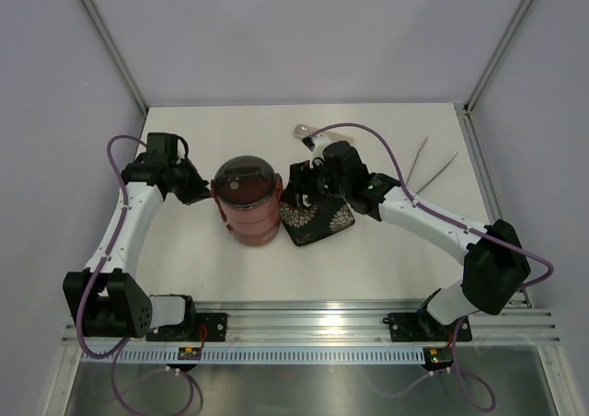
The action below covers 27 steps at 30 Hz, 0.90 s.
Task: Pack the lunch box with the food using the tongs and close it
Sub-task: Close the fastener on the packing box.
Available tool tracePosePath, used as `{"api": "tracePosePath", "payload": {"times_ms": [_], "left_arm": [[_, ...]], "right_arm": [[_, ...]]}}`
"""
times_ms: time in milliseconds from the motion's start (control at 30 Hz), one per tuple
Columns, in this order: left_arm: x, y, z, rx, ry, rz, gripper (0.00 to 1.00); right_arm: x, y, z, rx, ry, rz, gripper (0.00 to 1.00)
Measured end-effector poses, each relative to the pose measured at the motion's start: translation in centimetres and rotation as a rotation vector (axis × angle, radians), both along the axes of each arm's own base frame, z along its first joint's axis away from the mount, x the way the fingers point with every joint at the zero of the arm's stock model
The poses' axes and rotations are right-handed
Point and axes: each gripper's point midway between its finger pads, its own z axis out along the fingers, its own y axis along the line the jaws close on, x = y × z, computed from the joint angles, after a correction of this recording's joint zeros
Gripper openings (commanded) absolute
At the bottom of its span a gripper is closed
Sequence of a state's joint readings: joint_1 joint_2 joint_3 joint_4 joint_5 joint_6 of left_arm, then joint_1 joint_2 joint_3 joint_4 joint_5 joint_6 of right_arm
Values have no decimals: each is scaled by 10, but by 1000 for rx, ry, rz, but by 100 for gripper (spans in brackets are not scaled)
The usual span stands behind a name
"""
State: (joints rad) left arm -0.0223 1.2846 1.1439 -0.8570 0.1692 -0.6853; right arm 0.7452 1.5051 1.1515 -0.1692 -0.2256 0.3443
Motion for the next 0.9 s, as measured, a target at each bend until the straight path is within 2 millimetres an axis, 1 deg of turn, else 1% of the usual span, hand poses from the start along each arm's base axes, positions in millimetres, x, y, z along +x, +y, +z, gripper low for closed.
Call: {"api": "tracePosePath", "payload": {"times_ms": [133,167,233,267,367,400,433,467,533,567,600,667,700,800,900], "left_arm": [[-4,6,0,19,20,17,0],[-4,9,3,28,20,24,0],[-1,13,19,46,-16,34,0],[2,14,32,57,-52,36,0],[11,17,82,72,-213,37,0],[12,15,105,76,-283,29,0],[13,13,123,77,-337,20,0],[14,8,138,76,-384,5,0],[13,-10,168,65,-470,-54,0],[14,-21,178,54,-505,-89,0],[13,-33,185,39,-525,-129,0],[13,-52,188,11,-532,-192,0],[14,-58,186,2,-524,-214,0],[19,-68,172,-5,-476,-253,0],[17,-73,157,5,-422,-282,0]], "right_arm": [[1,1,2,8,-8,1,77],[2,2,3,10,-10,1,77],[2,2,4,15,-15,1,77],[3,3,4,16,-17,1,77],[4,4,6,23,-23,1,76],[4,4,7,25,-26,1,77],[5,5,8,29,-29,1,76],[5,5,8,32,-31,1,76],[5,6,9,36,-33,0,77],[6,6,9,36,-32,-1,77],[6,6,8,37,-29,-3,77],[6,6,8,38,-25,-5,77],[6,6,7,38,-24,-7,77],[6,6,7,38,-19,-11,77],[7,6,6,37,-17,-16,77]]}}
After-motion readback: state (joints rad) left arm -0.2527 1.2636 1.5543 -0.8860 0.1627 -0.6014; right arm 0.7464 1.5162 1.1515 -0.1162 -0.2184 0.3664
